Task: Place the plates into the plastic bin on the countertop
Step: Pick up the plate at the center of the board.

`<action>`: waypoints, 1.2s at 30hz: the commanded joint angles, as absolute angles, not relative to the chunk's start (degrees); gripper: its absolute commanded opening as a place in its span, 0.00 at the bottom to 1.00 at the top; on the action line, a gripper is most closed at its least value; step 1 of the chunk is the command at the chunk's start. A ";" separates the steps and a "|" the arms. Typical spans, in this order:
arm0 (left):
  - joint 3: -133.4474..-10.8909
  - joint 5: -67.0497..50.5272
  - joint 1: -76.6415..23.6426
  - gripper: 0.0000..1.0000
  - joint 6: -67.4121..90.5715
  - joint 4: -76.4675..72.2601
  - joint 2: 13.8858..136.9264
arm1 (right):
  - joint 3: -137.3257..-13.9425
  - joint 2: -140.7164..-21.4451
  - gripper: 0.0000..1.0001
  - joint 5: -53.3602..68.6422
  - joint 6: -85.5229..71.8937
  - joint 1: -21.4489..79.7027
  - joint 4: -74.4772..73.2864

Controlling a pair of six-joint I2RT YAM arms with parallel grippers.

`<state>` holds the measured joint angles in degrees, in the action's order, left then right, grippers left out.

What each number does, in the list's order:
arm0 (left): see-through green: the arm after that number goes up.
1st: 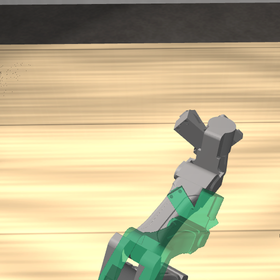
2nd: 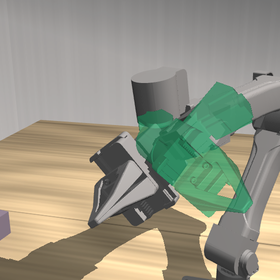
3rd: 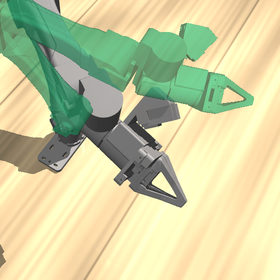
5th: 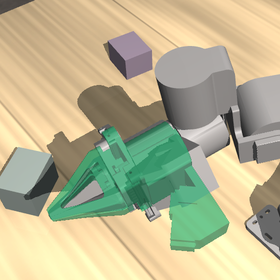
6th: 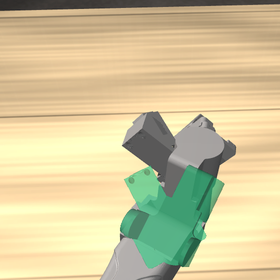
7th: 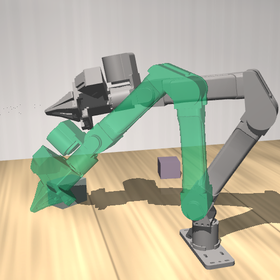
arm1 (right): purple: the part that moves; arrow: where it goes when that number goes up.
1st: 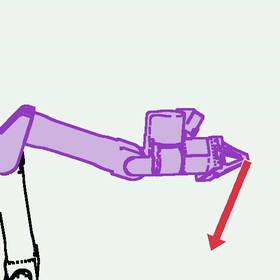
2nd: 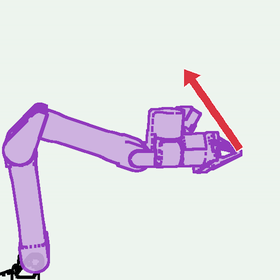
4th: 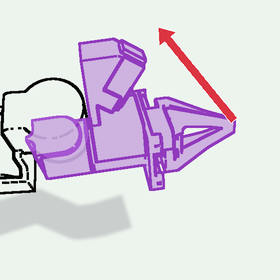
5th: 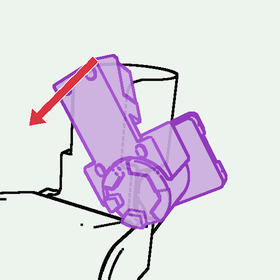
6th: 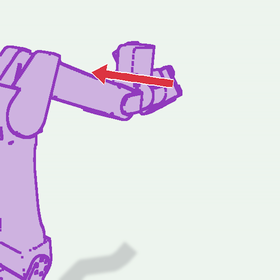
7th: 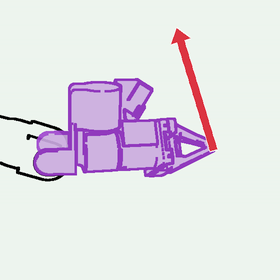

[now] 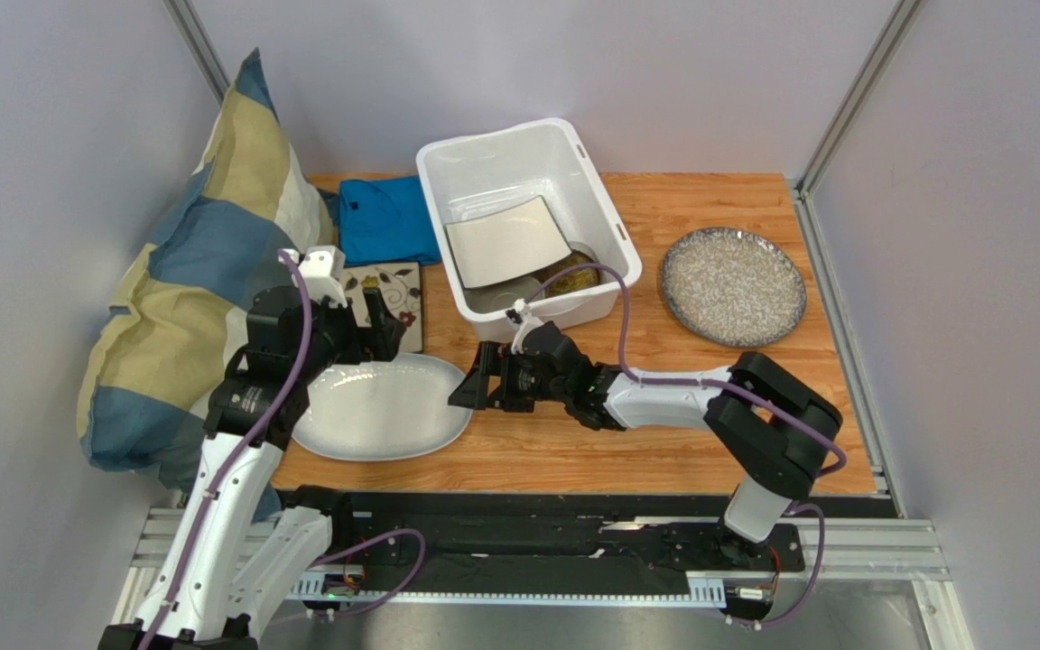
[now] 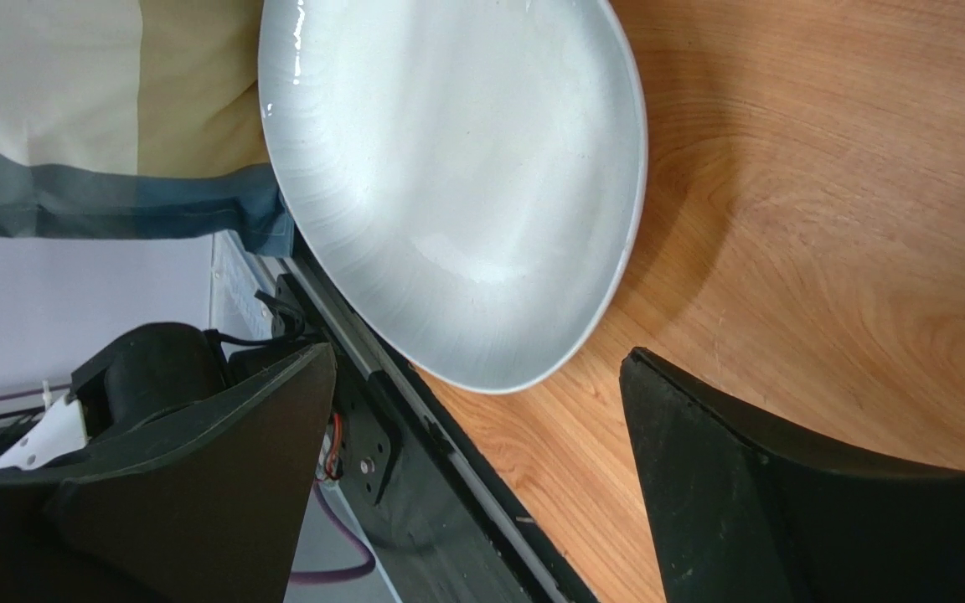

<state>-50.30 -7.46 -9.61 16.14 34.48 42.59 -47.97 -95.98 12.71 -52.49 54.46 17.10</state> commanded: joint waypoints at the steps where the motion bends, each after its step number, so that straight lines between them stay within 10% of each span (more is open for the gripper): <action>1: -50.27 -8.79 -9.23 0.99 14.94 32.87 42.01 | -47.81 -100.27 0.87 11.52 -56.95 54.40 28.03; 24: -50.19 -9.84 -9.23 0.98 15.21 32.61 42.01 | -47.81 -119.97 0.79 5.37 -70.40 58.89 42.10; 36: -50.10 -10.19 -9.23 0.98 15.12 32.61 41.92 | -48.87 -119.97 0.21 3.52 -70.75 59.06 38.41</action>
<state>-50.30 -9.17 -9.61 16.14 34.46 42.52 -49.19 -118.67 6.11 -71.33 58.59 43.68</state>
